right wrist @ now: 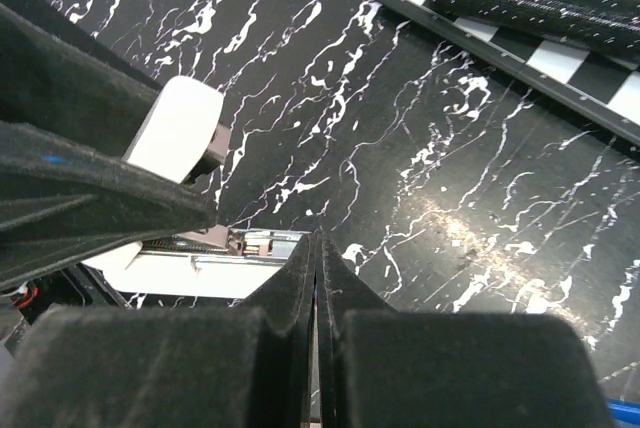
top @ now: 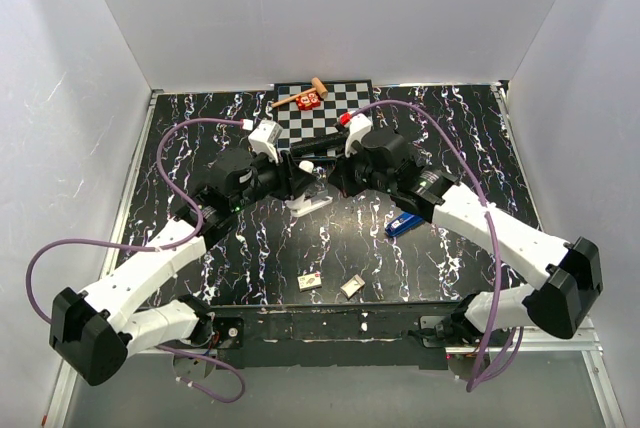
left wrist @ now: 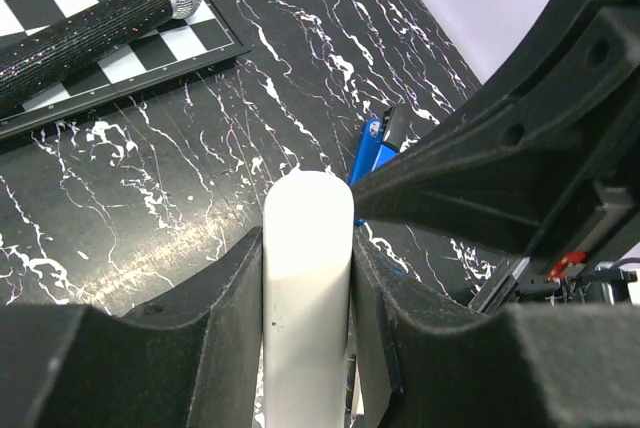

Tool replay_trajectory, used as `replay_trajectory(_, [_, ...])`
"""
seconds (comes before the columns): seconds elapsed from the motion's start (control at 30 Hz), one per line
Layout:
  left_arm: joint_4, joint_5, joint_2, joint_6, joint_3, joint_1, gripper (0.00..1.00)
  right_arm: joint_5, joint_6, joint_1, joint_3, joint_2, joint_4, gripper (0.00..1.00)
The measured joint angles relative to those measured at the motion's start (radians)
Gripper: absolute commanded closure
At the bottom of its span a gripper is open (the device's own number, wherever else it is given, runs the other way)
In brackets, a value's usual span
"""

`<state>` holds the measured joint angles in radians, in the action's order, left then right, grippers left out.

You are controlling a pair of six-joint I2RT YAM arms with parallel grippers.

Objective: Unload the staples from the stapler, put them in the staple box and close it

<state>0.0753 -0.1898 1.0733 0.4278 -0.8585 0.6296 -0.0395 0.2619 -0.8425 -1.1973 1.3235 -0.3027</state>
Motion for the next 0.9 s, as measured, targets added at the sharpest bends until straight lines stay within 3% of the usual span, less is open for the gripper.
replay_trajectory(0.5, [-0.016, -0.006, 0.059, 0.047, 0.003, -0.042, 1.0, 0.102, 0.021, 0.003, 0.128, 0.056, 0.211, 0.99])
replay_trajectory(0.9, [-0.031, -0.03, 0.068, 0.067, 0.007, -0.053, 1.0, 0.179, 0.019, 0.002, 0.134, 0.066, 0.297, 0.99])
